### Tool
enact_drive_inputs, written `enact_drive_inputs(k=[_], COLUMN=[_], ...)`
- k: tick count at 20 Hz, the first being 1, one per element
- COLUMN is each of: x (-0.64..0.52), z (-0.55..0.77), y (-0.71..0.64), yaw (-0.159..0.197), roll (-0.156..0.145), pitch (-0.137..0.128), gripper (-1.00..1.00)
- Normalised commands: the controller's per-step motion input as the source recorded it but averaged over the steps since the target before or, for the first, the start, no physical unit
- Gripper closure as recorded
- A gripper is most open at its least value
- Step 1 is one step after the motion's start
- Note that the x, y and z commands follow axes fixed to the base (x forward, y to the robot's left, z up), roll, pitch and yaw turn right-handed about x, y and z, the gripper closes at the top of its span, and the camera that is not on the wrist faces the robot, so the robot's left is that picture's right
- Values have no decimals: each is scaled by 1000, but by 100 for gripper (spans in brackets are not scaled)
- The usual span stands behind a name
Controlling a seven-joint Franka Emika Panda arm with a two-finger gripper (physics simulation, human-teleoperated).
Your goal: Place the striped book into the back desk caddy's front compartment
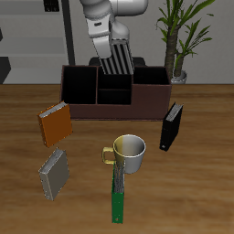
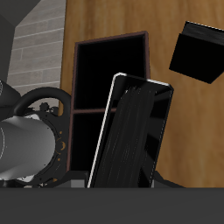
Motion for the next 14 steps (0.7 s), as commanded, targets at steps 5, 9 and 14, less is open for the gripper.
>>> enact_drive_inputs(k=[5, 9, 14], x=[-47, -70, -36], z=[-144, -170, -100], y=[-40, -33, -65], yaw=[96, 97, 101], roll=[-32, -19, -26], pitch=[20, 32, -4], gripper=[100, 100, 100])
